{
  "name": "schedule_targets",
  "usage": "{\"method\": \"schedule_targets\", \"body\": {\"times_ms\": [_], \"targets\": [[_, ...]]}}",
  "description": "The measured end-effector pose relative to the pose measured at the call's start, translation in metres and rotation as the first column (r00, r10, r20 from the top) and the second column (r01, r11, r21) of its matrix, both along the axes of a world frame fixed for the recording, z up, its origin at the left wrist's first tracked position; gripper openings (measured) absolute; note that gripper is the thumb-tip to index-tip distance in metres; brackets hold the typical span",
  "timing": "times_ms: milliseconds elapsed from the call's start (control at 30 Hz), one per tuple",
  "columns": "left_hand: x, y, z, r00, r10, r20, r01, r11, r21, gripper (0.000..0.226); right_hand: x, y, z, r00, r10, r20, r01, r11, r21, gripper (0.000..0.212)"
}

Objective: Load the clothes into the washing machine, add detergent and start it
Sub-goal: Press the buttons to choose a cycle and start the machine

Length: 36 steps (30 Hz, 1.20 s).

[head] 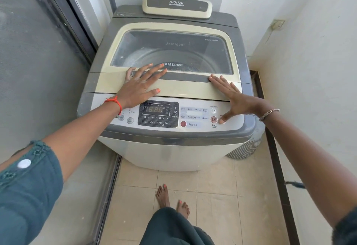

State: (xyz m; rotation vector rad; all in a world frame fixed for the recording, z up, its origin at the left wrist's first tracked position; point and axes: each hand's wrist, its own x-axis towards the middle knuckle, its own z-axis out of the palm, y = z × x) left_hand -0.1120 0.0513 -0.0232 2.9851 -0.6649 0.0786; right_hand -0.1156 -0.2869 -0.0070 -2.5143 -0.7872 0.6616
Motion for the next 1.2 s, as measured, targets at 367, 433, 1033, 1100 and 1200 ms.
{"method": "schedule_targets", "body": {"times_ms": [367, 433, 1033, 1100, 1200], "targets": [[-0.001, -0.002, 0.002, 1.000, 0.012, -0.016, -0.012, 1.000, -0.007, 0.069, 0.003, -0.004, -0.003, 0.999, 0.013, -0.030, -0.010, 0.996, 0.089, 0.126], [-0.001, -0.001, 0.001, 1.000, 0.008, -0.009, -0.008, 1.000, -0.003, 0.070, 0.001, -0.005, -0.003, 0.999, -0.005, -0.036, 0.009, 0.993, 0.116, 0.124], [0.000, 0.000, 0.001, 0.999, -0.005, -0.035, 0.003, 0.999, -0.037, 0.071, -0.024, 0.027, -0.007, 0.915, -0.403, 0.021, 0.382, 0.881, 0.278, 0.087], [-0.002, -0.001, 0.001, 1.000, -0.006, -0.012, 0.006, 1.000, -0.030, 0.070, -0.030, 0.042, -0.012, 0.858, -0.503, 0.105, 0.457, 0.840, 0.293, 0.082], [-0.002, 0.001, 0.000, 1.000, -0.017, 0.007, 0.017, 1.000, -0.024, 0.067, -0.036, 0.074, -0.016, 0.750, -0.644, 0.152, 0.574, 0.748, 0.333, 0.087]]}}
